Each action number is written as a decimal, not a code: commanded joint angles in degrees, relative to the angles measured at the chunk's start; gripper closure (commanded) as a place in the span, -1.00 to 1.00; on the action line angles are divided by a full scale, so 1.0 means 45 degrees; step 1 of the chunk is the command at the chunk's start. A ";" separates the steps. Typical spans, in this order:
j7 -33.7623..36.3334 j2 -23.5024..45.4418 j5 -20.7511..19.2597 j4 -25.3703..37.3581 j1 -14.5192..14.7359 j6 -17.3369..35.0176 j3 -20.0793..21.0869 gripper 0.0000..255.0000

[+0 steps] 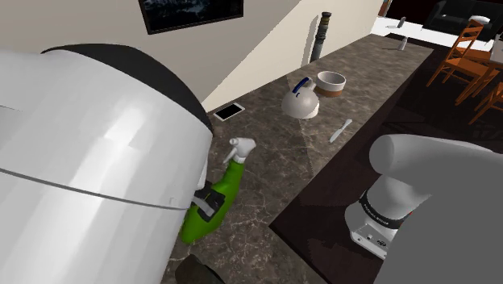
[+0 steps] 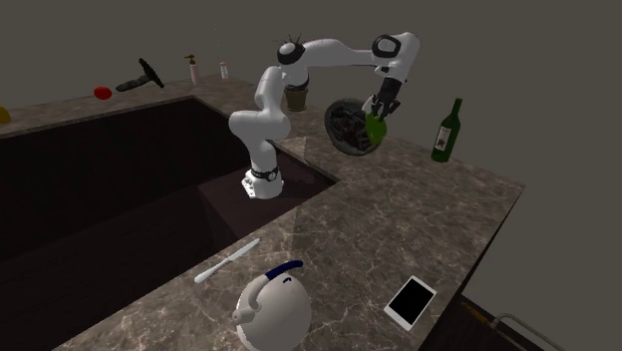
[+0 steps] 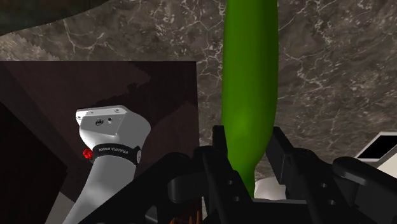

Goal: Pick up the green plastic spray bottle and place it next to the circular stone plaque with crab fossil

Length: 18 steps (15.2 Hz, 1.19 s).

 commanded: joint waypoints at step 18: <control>0.0183 -0.1198 0.1361 -0.2188 0.0473 0.2161 0.1267 1.00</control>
